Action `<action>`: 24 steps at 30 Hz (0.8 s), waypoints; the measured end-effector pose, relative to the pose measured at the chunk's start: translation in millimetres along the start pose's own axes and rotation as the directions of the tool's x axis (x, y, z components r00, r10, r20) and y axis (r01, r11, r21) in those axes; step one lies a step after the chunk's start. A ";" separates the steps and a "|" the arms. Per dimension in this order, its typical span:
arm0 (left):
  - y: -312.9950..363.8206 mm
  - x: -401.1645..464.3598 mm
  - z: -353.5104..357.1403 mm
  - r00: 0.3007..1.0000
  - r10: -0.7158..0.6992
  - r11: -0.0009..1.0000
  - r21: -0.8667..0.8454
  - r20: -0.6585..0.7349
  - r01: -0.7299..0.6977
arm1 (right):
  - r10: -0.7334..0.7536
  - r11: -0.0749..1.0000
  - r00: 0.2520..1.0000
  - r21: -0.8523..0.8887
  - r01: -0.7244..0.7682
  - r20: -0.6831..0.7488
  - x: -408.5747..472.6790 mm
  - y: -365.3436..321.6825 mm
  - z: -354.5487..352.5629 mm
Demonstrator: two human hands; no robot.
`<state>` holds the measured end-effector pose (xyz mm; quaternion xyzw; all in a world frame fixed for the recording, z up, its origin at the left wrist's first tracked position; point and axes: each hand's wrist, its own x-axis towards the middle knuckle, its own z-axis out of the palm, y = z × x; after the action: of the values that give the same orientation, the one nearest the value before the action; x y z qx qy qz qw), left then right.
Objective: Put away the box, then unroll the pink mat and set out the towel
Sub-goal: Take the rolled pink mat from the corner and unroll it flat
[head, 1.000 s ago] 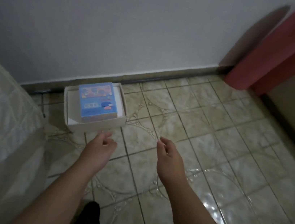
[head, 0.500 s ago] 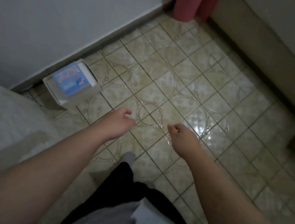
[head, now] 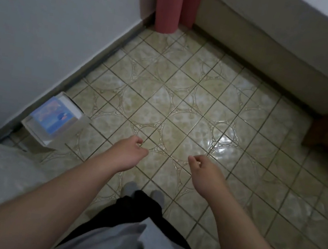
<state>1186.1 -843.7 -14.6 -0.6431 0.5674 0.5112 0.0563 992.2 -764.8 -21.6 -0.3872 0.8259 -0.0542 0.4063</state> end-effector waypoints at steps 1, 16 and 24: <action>4.8 1.9 0.2 1.000 0.001 1.000 0.003 0.000 -0.001 | -0.005 1.000 1.000 0.001 0.005 -0.008 5.6 -1.8 -5.6; 20.1 102.1 -91.0 0.991 -0.126 0.977 -0.180 -0.055 0.114 | -0.197 0.980 0.980 -0.028 0.196 -0.032 150.8 -160.2 -51.3; 101.7 213.3 -209.2 0.989 -0.047 0.998 -0.042 -0.140 0.042 | -0.081 0.990 0.995 0.112 0.088 -0.063 220.5 -219.5 -71.6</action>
<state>1194.7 -1159.2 -18.2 -0.6912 0.5454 0.4738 0.0149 990.2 -1084.0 -24.1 -0.3961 0.8157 -0.1299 0.4010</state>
